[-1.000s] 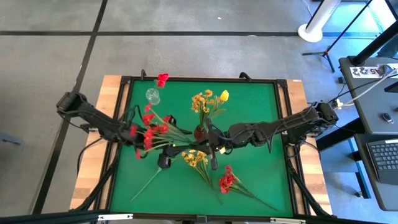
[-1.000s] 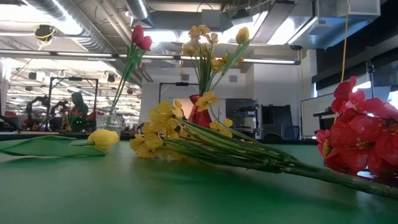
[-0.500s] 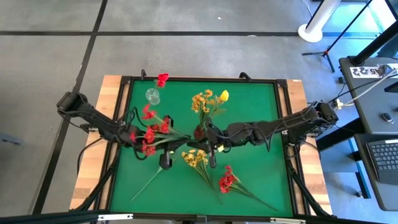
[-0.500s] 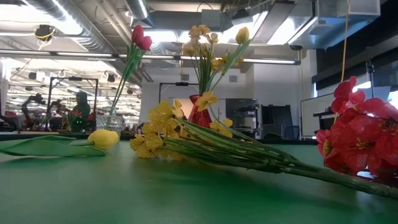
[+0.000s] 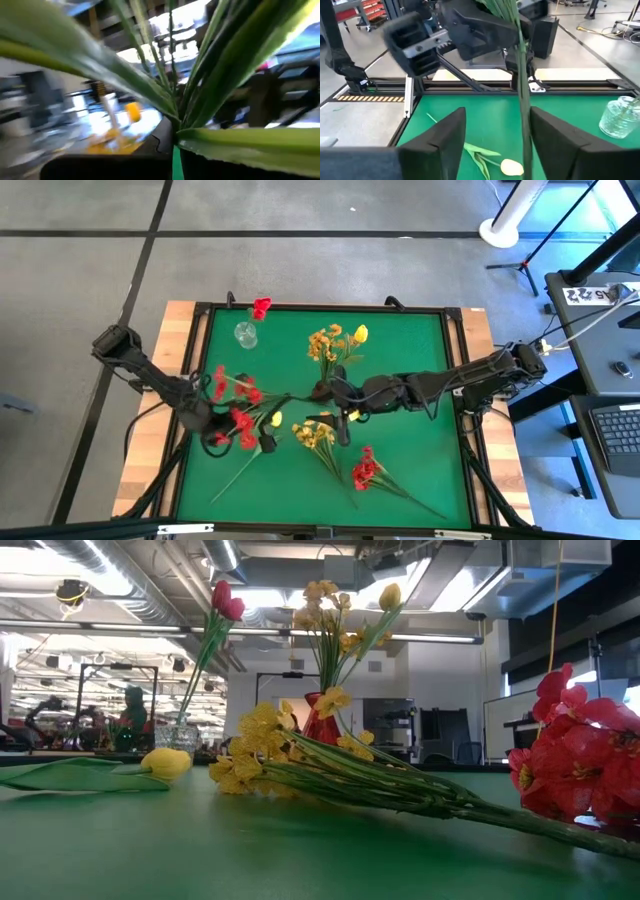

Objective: Sort flowers into vase by color
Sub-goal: Put the left red flowers into the transparent vase

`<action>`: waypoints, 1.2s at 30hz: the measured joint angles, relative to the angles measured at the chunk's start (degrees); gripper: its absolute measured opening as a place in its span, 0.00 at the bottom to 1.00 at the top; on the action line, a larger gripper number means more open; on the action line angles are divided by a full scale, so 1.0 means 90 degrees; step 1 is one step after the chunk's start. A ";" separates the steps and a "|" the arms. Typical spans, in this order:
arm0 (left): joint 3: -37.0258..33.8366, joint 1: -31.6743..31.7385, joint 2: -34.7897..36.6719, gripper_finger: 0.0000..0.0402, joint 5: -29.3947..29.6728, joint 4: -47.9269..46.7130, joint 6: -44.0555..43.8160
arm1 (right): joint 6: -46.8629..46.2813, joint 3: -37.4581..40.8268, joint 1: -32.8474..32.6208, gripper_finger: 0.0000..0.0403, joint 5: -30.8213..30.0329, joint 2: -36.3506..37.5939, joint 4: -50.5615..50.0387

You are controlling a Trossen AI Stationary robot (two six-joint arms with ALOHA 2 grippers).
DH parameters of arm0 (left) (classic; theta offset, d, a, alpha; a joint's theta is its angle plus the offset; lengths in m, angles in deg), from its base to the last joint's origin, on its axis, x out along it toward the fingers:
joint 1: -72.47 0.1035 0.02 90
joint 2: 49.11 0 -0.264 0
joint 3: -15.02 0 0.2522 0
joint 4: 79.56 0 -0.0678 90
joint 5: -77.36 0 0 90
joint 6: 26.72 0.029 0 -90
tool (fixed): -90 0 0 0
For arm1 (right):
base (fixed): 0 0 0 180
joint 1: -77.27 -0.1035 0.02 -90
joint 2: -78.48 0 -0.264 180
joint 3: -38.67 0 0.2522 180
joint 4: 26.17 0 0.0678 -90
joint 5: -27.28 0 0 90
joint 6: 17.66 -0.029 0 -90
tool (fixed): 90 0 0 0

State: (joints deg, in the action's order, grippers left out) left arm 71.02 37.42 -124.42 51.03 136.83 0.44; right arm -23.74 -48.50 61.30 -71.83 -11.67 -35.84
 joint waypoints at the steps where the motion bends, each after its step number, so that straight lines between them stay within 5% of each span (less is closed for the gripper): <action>1: 0.0002 -0.0107 0.0045 0.01 0.0455 -0.0020 0.0211 | -0.0014 0.0000 -0.0002 0.54 0.0035 0.0076 -0.0043; 6: -0.0010 -0.0492 0.0208 0.01 0.2149 -0.0149 0.0772 | -0.0123 -0.0002 -0.0045 0.55 0.0203 0.0501 -0.0167; 14: -0.0032 -0.0564 0.0392 0.01 0.2490 -0.1022 0.0206 | -0.0130 -0.0012 -0.0222 0.55 -0.0023 0.0987 -0.0651; 16: -0.0164 -0.0329 0.0392 0.01 0.2086 -0.1066 -0.0161 | -0.0128 -0.0010 -0.0269 0.55 -0.0092 0.0997 -0.0671; 21: -0.0401 0.0511 0.0380 0.01 -0.1274 -0.2218 -0.1895 | -0.0108 -0.0010 -0.0370 0.55 -0.0210 0.1000 -0.0684; 23: -0.0401 0.0944 0.0389 0.01 -0.2060 -0.2866 -0.2531 | -0.0120 -0.0010 -0.0411 0.55 -0.0210 0.1000 -0.0771; 30: -0.0403 0.1913 0.1479 0.01 -0.2664 -0.5731 -0.4157 | -0.0152 -0.0010 -0.0410 0.55 -0.0266 0.1000 -0.1106; 36: -0.0401 0.2229 0.3054 0.01 -0.2192 -0.7736 -0.5484 | -0.0164 -0.0010 -0.0408 0.55 -0.0325 0.1000 -0.1156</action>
State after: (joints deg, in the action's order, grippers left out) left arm 67.41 57.49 -96.94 31.30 67.21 -48.92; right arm -25.21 -48.59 57.63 -74.75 -2.67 -46.24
